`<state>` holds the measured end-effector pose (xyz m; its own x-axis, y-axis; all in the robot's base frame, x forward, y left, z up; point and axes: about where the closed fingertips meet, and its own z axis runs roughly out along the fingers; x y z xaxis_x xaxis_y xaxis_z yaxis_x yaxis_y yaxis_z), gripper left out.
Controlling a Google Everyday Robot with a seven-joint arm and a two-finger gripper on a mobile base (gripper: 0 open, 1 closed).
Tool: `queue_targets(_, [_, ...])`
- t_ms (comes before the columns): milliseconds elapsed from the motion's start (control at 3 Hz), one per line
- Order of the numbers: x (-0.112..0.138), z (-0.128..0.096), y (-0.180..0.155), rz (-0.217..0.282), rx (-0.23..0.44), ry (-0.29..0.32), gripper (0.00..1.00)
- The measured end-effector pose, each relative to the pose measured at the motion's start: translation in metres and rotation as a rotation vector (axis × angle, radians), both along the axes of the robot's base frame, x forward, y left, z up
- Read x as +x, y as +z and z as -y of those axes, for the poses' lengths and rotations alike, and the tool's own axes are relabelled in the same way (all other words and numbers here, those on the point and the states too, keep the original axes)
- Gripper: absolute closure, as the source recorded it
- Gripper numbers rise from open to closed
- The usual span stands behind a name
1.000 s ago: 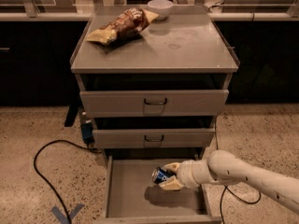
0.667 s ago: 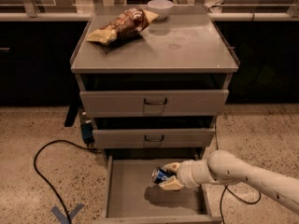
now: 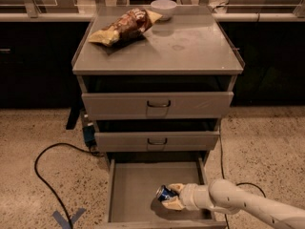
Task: Place pepsi can into bottom drawer
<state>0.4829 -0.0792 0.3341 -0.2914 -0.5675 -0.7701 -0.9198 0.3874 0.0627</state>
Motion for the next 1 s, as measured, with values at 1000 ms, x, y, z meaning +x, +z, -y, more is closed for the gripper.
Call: queue_targets(1000, [0.053, -0.007, -0.112, -0.06, -0.023, -0.009, 1.0])
